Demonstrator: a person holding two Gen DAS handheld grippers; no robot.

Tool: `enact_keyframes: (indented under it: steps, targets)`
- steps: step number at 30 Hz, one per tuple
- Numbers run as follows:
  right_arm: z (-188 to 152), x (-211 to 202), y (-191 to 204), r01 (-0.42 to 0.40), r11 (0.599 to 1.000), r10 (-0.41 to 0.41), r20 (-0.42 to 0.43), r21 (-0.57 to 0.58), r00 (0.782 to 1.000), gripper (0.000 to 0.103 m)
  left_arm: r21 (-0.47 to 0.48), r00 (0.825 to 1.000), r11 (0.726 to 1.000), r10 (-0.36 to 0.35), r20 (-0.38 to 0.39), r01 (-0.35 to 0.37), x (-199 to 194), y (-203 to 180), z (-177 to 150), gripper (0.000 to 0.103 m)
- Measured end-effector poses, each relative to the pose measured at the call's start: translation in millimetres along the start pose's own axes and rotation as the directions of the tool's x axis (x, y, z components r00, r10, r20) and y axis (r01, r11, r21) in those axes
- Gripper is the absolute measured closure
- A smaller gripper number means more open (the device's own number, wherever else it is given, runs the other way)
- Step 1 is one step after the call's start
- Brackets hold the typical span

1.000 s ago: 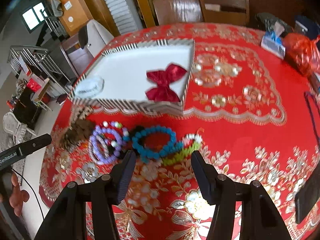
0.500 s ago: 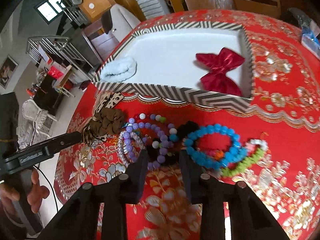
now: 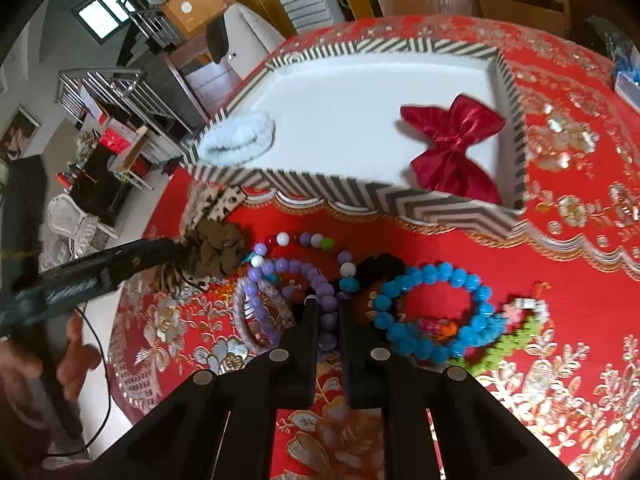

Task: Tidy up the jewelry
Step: 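Grasp tan ribbon scrunchie with left gripper while right gripper grasps purple bead bracelet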

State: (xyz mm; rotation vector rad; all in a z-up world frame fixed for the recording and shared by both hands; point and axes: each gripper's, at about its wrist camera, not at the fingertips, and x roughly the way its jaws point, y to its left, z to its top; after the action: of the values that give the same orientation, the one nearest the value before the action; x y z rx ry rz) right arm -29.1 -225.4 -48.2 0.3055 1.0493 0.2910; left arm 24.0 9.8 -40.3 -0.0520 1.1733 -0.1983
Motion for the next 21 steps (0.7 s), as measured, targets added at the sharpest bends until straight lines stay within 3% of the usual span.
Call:
enact_keyframes:
  steps: [7,9,10,12,14,21]
  targets:
    - [7,-27,4,-0.025,1.000,0.025,0.055,0.007,0.998,0.094,-0.085,0.997,0.996,-0.005,-0.076,-0.001,33,23,17,0.046]
    - [10,-35,7,-0.028,1.000,0.028,0.071,-0.004,0.997,0.094,-0.092,0.998,0.996,-0.026,-0.065,0.020,38,25,16,0.056]
    - [12,-40,9,-0.029,1.000,0.030,0.081,-0.011,0.996,0.094,-0.072,0.998,0.997,-0.026,-0.054,0.022,37,23,17,0.072]
    - [17,-50,14,-0.033,0.999,0.036,0.103,-0.027,0.994,0.094,-0.045,0.998,0.999,-0.027,-0.059,0.024,35,18,18,0.076]
    - [21,-58,17,-0.032,0.999,0.037,0.120,-0.041,0.992,0.094,-0.034,0.998,0.999,-0.034,-0.047,0.032,27,15,18,0.090]
    - [42,-76,21,-0.044,0.997,0.055,0.177,-0.070,0.983,0.094,-0.057,0.995,0.993,-0.100,0.010,0.100,-22,17,16,0.092]
